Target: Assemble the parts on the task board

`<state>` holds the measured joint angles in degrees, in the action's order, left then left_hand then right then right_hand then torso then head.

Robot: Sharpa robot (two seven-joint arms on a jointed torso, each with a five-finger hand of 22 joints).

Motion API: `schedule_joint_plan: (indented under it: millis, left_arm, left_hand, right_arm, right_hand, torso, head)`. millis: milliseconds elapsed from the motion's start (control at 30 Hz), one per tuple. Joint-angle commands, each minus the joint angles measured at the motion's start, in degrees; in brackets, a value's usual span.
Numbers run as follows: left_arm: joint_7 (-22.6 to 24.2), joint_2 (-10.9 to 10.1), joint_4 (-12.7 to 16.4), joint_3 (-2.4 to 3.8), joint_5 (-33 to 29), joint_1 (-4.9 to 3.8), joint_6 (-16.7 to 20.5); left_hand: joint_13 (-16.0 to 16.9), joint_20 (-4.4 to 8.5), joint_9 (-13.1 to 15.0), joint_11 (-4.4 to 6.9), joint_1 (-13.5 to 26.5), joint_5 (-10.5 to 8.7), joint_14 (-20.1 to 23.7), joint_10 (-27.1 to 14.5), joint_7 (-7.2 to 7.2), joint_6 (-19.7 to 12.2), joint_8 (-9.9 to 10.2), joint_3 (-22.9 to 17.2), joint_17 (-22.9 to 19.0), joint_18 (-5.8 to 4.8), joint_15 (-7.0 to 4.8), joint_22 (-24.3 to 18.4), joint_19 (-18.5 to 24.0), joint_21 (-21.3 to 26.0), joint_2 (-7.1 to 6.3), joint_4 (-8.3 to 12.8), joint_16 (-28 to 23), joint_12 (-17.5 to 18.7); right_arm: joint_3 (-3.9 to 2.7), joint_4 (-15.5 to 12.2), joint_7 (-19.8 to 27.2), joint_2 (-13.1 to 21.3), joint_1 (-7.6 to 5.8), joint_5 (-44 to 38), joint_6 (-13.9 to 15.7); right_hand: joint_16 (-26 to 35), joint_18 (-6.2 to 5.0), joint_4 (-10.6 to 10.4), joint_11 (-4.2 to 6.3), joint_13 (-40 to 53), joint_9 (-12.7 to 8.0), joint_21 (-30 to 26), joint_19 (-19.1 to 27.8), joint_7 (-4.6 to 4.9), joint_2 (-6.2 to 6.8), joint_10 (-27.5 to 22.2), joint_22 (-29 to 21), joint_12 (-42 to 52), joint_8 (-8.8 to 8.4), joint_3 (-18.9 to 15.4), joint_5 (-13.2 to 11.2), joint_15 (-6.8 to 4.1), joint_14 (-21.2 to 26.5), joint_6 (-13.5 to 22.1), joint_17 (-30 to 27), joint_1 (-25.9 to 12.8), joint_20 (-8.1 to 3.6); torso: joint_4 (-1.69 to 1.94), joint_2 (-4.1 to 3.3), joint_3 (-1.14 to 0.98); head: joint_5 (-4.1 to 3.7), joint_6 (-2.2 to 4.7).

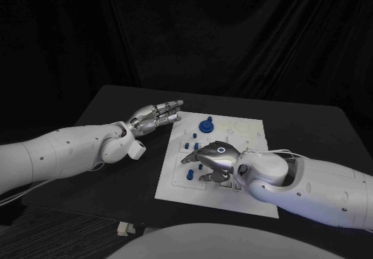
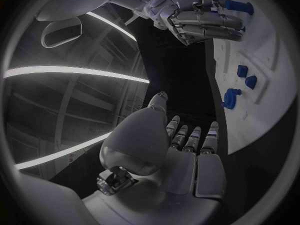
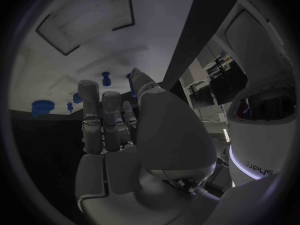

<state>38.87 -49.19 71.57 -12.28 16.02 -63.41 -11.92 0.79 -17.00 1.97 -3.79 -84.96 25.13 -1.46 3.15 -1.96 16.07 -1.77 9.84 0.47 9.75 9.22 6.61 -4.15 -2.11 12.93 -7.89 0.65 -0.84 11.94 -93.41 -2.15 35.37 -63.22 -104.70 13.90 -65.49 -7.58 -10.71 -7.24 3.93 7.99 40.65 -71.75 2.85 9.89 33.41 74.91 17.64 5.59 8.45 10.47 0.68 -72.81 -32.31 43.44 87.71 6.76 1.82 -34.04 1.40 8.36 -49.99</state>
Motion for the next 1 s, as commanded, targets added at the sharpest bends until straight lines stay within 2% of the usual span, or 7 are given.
schedule_joint_plan:
  millis: [33,300,533,600,633,700,1000]
  left_arm:
    - [1.3,0.0,0.2,0.06,-0.4,0.07,-0.3]
    - [1.2,-0.1,0.4,0.06,-0.4,0.07,0.0]
    - [1.6,0.0,0.2,0.06,-0.4,0.07,0.5]
    - [1.6,0.1,0.2,0.06,-0.4,0.07,0.8]
    - [1.7,0.1,0.2,0.06,-0.4,0.07,0.9]
    - [1.7,0.1,0.2,0.06,-0.4,0.08,0.9]
    - [1.6,0.1,0.2,0.06,-0.4,0.08,1.0]
  left_hand:
    - [0.0,0.15,0.1,0.15,-0.1,-0.07,0.0,-0.3,-0.30,0.0,-0.4,-0.2,0.0,-0.36,0.38,0.0,-0.2,-0.2,0.41,0.0,0.2,0.0]
    - [-0.1,0.19,0.5,-0.86,-0.3,-0.01,0.0,-0.4,3.18,4.0,-1.1,-1.8,0.1,-0.48,0.07,-0.1,-0.4,-0.3,0.61,1.6,0.3,0.0]
    - [0.0,0.20,0.5,-0.85,0.0,-0.21,0.0,-0.3,3.83,4.4,-1.2,-2.1,0.1,-0.47,-0.02,-0.1,-0.5,-0.3,0.81,1.6,0.3,-0.1]
    - [0.0,0.21,0.4,-0.82,0.1,-0.13,-0.1,-0.3,3.67,4.1,-1.1,-2.1,0.1,-0.47,-0.04,-0.1,-0.5,-0.3,0.82,1.6,0.3,-0.1]
    - [0.0,0.21,0.4,-0.82,0.1,-0.13,-0.1,-0.3,3.67,4.1,-1.1,-2.1,0.1,-0.47,-0.04,-0.1,-0.5,-0.3,0.82,1.6,0.3,-0.1]
    - [0.0,0.19,0.3,-0.77,0.5,0.11,0.0,-0.2,2.75,2.9,-0.7,-2.2,0.1,-0.49,0.08,-0.3,-0.4,-0.3,0.76,1.4,0.3,-0.1]
    - [0.0,0.18,0.2,-0.35,0.9,0.26,0.0,-0.3,1.19,2.1,-0.5,-2.5,0.1,-0.54,0.21,-0.4,-0.4,-0.3,0.74,1.3,0.3,-0.1]
  right_arm:
    - [-0.07,-2.3,0.1,2.1,-1.32,-0.4,5.8]
    - [-0.08,-8.1,2.5,9.7,-7.11,9.4,13.0]
    - [-0.07,-8.7,1.3,15.5,-11.91,18.1,10.6]
    - [-0.06,-8.2,0.2,16.7,-12.48,19.5,8.4]
    - [-0.06,-8.0,-0.4,17.2,-12.65,20.0,7.2]
    - [-0.06,-7.4,-2.2,18.0,-12.79,21.2,4.0]
    - [-0.05,-5.3,-11.9,19.1,-11.65,22.7,-9.6]
  right_hand:
    - [0.0,-0.90,-3.6,0.15,0.1,-0.6,-0.7,0.1,-0.23,0.87,-0.7,3.6,1.3,-0.23,-1.0,-1.1,0.11,0.4,0.4,-0.2,1.6,0.10]
    - [-1.2,-0.69,-4.7,0.53,2.4,0.1,0.1,-1.0,1.69,-2.57,7.2,4.0,10.2,2.47,-0.3,-1.7,-0.05,-0.5,-7.1,1.1,2.0,-0.14]
    - [2.9,-1.63,-2.0,5.61,27.2,0.4,-7.1,0.4,3.18,-4.79,12.2,2.5,48.0,6.31,-0.7,-0.2,-2.28,1.0,-12.2,-4.1,-0.3,-2.13]
    - [-3.4,-0.69,-3.3,6.10,54.0,1.1,-1.9,-1.9,2.92,-4.88,32.4,3.9,62.2,7.88,-1.7,-0.3,-2.83,-3.5,-15.1,6.1,-3.0,-2.23]
    - [-15.7,1.29,-4.6,6.67,78.1,1.6,11.4,-6.9,2.63,-5.63,50.6,6.9,70.6,8.72,-2.6,0.0,-3.35,-11.6,-16.5,27.8,-6.5,-2.97]
    - [-23.9,3.05,-5.4,7.41,86.1,2.6,23.1,-11.0,2.14,-6.40,56.6,9.2,72.4,10.24,-3.3,-0.4,-4.01,-16.8,-18.0,45.1,-9.5,-3.78]
    - [-24.5,4.12,-6.1,7.27,86.1,6.4,31.7,-12.7,1.27,-11.23,56.6,10.5,72.4,14.01,-7.7,-0.5,-4.19,-17.2,-25.6,46.6,-31.4,-4.23]
  torso:
    - [0.00,-0.01,0.01]
    - [-0.02,0.00,0.00]
    - [-0.02,0.00,0.00]
    - [-0.09,0.03,0.02]
    - [-0.13,0.06,0.03]
    - [-0.12,0.13,0.09]
    - [-0.15,0.09,0.06]
  head:
    - [-0.39,-0.01]
    - [-0.99,-0.01]
    - [-1.83,-0.01]
    - [-2.20,-0.01]
    - [-2.22,-0.01]
    - [-2.44,-0.01]
    - [-2.41,-0.01]
